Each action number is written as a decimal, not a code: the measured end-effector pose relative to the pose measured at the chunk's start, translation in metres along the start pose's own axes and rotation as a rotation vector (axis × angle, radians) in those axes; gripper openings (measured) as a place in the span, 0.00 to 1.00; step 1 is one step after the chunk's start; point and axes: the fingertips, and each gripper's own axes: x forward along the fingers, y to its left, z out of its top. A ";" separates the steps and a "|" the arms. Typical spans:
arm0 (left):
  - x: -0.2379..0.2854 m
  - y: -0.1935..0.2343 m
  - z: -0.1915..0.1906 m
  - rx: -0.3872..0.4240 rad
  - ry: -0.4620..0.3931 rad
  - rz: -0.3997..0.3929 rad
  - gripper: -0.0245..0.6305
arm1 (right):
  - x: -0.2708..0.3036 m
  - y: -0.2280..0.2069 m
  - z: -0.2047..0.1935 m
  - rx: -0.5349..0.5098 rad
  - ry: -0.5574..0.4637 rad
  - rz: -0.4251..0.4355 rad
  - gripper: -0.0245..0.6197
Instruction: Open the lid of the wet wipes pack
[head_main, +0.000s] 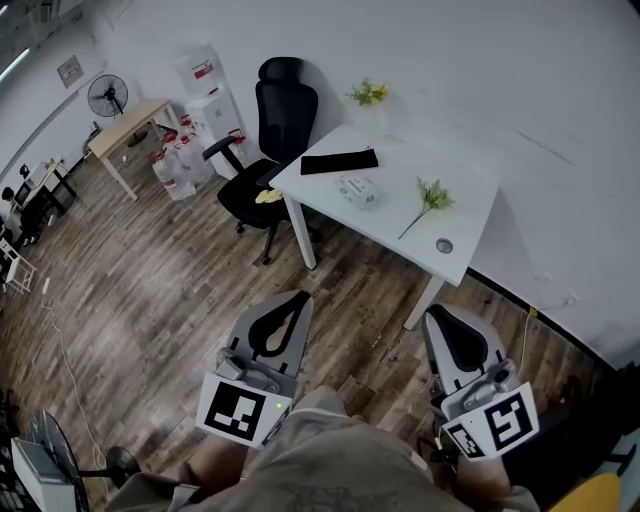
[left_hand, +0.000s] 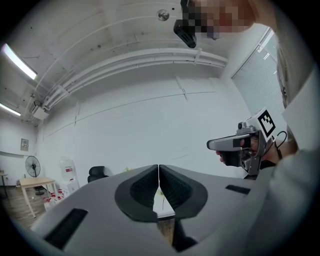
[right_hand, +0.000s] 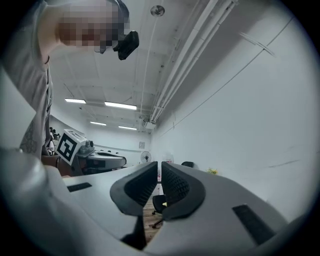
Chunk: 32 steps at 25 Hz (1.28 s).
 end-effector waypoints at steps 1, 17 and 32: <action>0.000 0.001 -0.001 0.000 0.000 0.002 0.07 | 0.000 -0.001 0.000 0.001 -0.010 -0.002 0.10; 0.058 0.045 -0.038 0.021 0.010 -0.012 0.07 | 0.064 -0.027 -0.048 -0.058 0.035 -0.002 0.35; 0.193 0.176 -0.070 -0.037 0.068 -0.055 0.07 | 0.238 -0.108 -0.091 -0.038 0.186 -0.029 0.35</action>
